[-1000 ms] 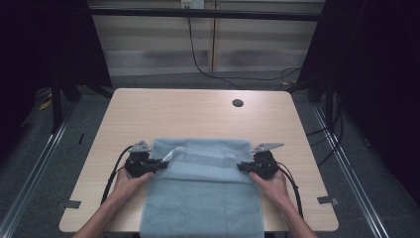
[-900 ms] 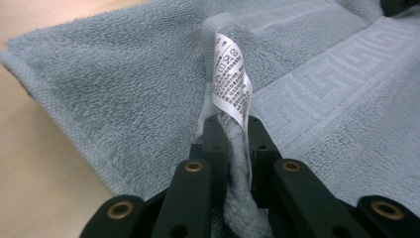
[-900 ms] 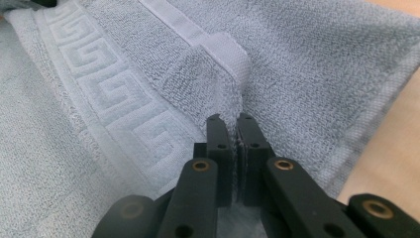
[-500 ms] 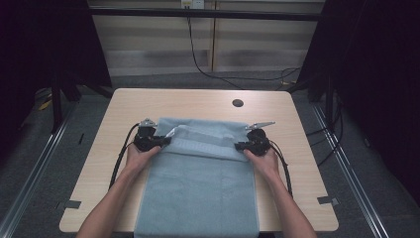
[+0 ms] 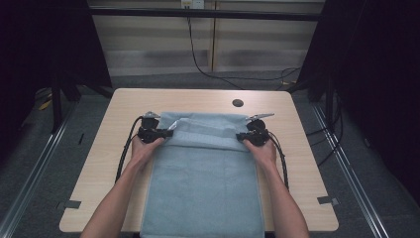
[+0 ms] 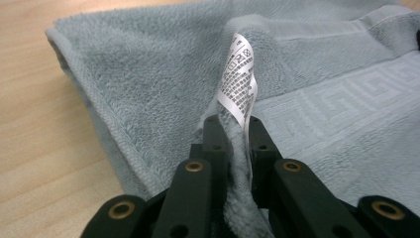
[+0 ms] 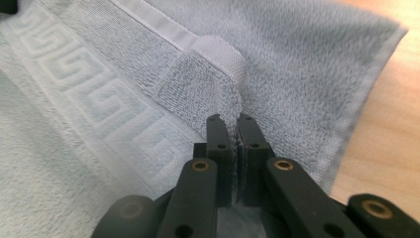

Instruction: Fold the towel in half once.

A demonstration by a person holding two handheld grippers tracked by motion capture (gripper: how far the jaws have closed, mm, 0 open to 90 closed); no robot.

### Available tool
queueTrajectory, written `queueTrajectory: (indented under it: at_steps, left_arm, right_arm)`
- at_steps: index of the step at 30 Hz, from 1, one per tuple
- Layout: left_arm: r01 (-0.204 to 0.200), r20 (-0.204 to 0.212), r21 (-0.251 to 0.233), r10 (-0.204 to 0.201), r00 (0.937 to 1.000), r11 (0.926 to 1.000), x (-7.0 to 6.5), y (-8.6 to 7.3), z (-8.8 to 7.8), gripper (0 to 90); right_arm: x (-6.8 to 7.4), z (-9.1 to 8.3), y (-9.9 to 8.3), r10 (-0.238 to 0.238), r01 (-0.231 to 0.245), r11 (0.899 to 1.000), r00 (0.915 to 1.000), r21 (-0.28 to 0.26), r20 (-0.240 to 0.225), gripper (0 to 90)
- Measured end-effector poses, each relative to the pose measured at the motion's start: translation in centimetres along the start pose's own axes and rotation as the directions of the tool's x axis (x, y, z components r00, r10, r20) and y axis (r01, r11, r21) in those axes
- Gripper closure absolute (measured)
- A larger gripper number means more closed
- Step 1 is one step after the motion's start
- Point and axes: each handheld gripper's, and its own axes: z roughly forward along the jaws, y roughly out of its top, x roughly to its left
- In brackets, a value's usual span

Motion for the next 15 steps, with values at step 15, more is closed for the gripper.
queueTrajectory:
  at_steps: [15]
  left_arm:
    - [-0.137,0.051,-0.297,0.159,0.9860,0.9451,-4.7,7.0,-11.1,82.7]
  right_arm:
    - [1.7,-11.5,6.7,-0.101,0.080,0.942,0.9937,-0.325,-0.049,86.8]
